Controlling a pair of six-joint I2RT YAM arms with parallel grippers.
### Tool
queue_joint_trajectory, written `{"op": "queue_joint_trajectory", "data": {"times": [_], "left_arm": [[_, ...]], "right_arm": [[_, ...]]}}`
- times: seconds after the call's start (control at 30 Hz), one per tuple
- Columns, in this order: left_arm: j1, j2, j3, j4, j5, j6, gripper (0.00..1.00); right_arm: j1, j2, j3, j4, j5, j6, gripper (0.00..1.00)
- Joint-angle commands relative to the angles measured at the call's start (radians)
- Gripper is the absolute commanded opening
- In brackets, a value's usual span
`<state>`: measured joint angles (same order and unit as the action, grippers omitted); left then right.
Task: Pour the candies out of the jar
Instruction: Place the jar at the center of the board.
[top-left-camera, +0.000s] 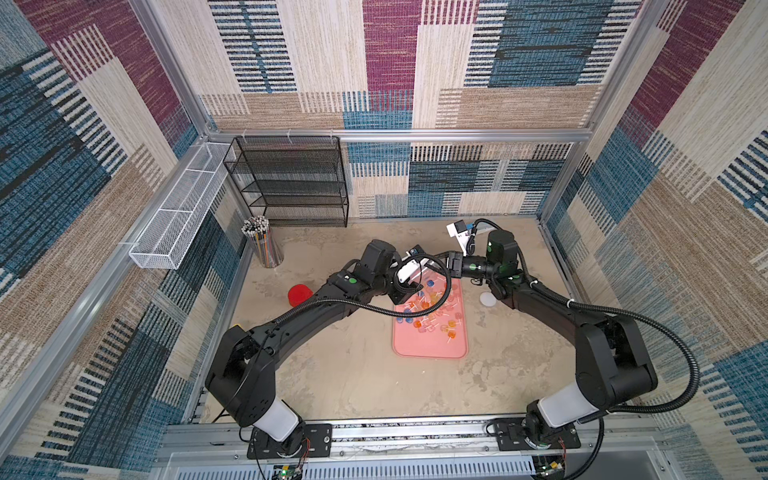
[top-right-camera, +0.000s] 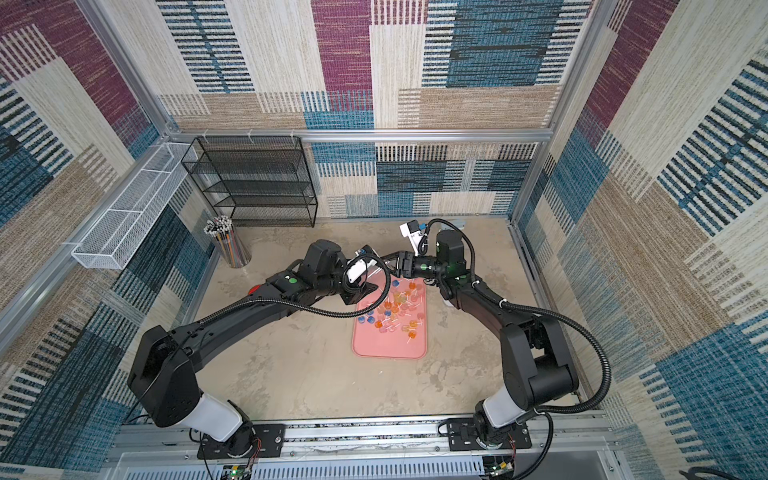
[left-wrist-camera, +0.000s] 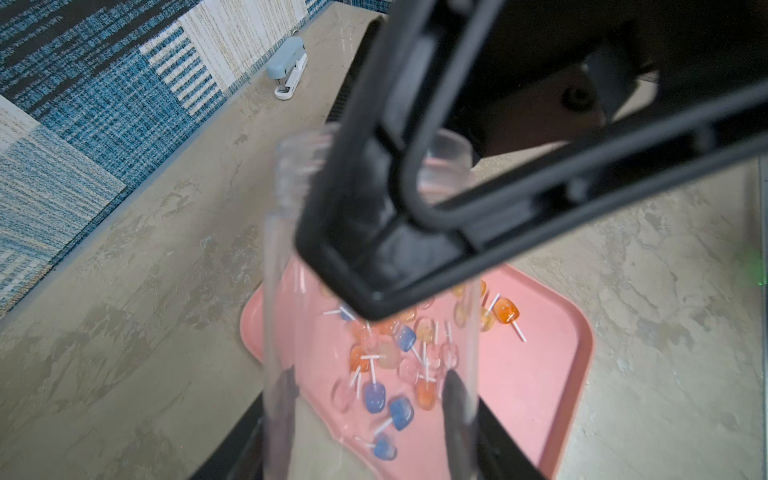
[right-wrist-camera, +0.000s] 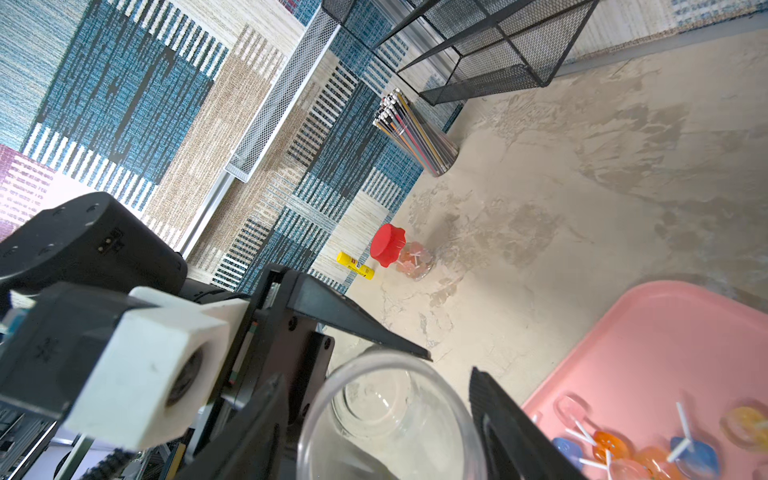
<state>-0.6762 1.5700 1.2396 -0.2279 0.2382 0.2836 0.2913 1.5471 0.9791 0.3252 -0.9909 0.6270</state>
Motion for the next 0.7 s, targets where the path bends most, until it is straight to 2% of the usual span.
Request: {"op": "queue_joint_trajectory", "data": {"times": [0.0, 0.13, 0.17, 0.3, 0.33, 0.4, 0.57, 0.67], "left_arm": [[0.000, -0.002, 0.004, 0.024, -0.008, -0.006, 0.00], [0.000, -0.007, 0.002, 0.019, -0.013, -0.001, 0.00], [0.000, -0.009, 0.004, 0.015, -0.013, -0.001, 0.06], [0.001, -0.014, -0.007, 0.018, -0.028, -0.017, 0.47], [0.001, -0.018, -0.012, 0.024, -0.032, -0.021, 0.60], [0.004, -0.032, -0.030, 0.039, -0.044, -0.032, 0.99], [0.024, -0.091, -0.096, 0.105, -0.073, -0.080, 0.99], [0.062, -0.125, -0.135, 0.139, -0.115, -0.154, 0.99]], "right_arm": [[0.002, -0.003, 0.011, 0.026, -0.006, 0.004, 0.63], [0.003, -0.004, 0.019, 0.021, 0.002, 0.004, 0.55], [0.002, -0.006, 0.021, 0.022, 0.007, 0.002, 0.54], [0.002, -0.007, 0.052, -0.028, 0.029, -0.040, 0.54], [0.002, -0.005, 0.065, -0.051, 0.043, -0.059, 0.54], [0.003, 0.001, 0.101, -0.120, 0.081, -0.110, 0.54], [-0.010, 0.030, 0.157, -0.180, 0.151, -0.170, 0.53], [-0.035, 0.049, 0.189, -0.218, 0.217, -0.203, 0.52]]}}
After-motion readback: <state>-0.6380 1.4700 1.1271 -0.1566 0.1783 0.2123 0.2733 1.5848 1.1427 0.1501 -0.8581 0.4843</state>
